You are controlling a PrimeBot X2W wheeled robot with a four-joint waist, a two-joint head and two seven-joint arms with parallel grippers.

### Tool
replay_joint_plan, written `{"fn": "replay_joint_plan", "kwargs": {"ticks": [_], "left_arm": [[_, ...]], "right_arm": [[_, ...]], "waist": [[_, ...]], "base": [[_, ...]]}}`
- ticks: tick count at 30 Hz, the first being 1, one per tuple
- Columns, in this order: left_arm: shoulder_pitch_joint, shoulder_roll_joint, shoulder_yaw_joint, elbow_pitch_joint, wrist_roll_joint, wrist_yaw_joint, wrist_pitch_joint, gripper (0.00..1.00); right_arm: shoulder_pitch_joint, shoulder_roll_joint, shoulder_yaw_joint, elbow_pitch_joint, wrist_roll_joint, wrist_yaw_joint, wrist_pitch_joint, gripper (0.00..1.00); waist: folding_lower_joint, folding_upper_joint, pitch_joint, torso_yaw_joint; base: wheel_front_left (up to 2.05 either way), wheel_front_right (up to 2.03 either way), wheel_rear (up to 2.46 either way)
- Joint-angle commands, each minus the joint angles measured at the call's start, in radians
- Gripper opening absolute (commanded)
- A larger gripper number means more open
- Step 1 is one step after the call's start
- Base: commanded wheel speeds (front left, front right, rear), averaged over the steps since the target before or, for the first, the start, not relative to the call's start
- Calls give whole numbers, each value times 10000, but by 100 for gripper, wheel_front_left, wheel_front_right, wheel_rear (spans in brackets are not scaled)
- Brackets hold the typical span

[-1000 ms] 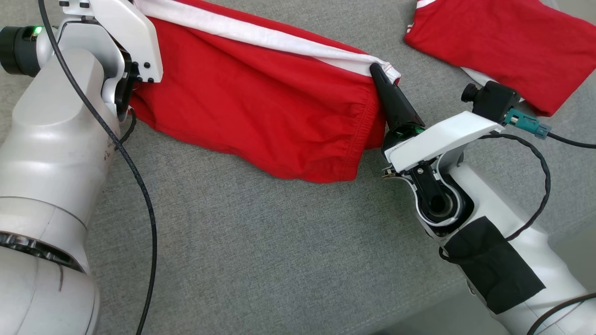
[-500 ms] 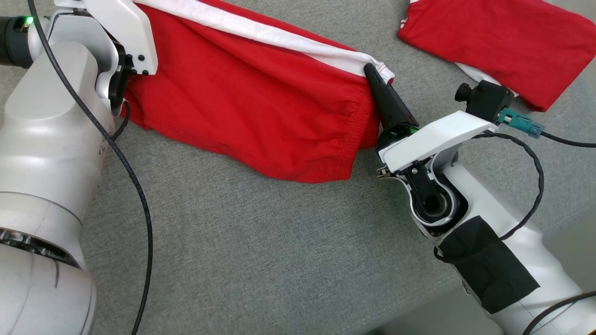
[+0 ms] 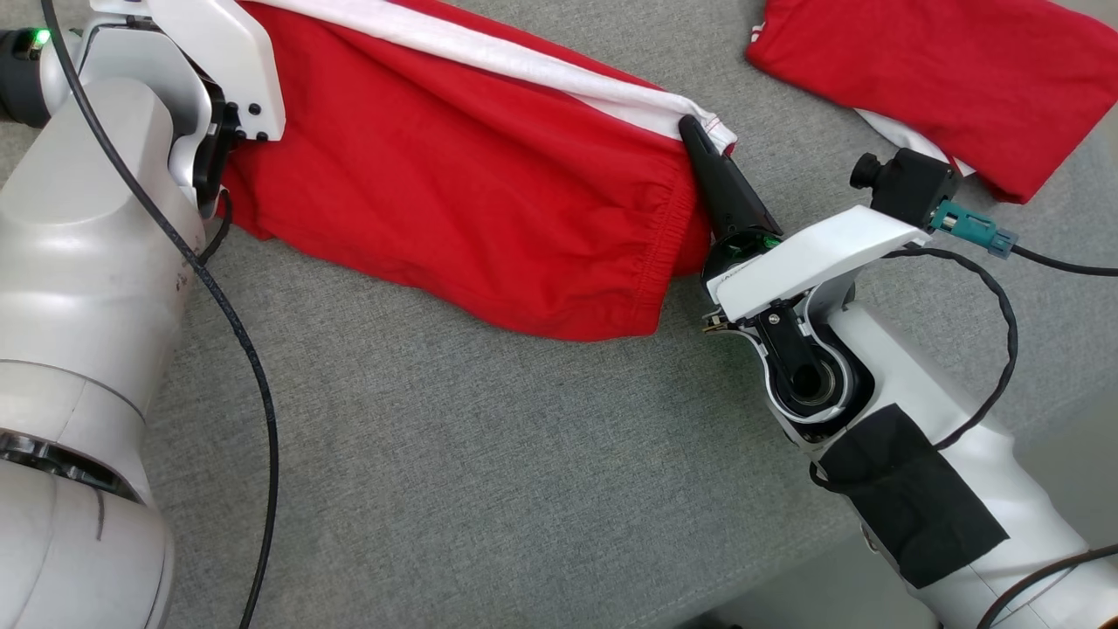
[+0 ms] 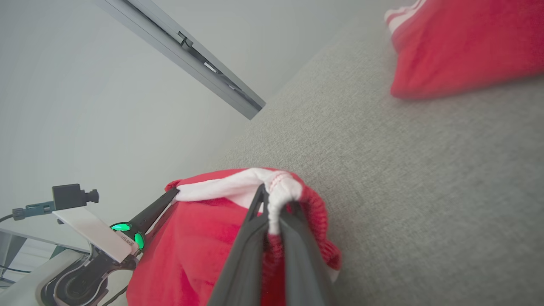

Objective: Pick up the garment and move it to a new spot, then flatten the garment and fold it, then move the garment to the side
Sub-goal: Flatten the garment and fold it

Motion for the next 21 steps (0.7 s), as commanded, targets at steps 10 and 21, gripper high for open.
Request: {"fn": "replay_joint_plan", "kwargs": {"ticks": [10,21], "left_arm": [[-56,35,-118,43,31,215,-298,100],[485,-246,0,56,-232,133,-896,100]], "right_arm": [[-6,-132,-55,241,-34,5,-74,100],[261,-431,-166,400,-187,5,-74,100]], "waist": [[0,0,-206,122],[0,0,-1044,334]], "base": [[0,0,0],[0,0,0]]}}
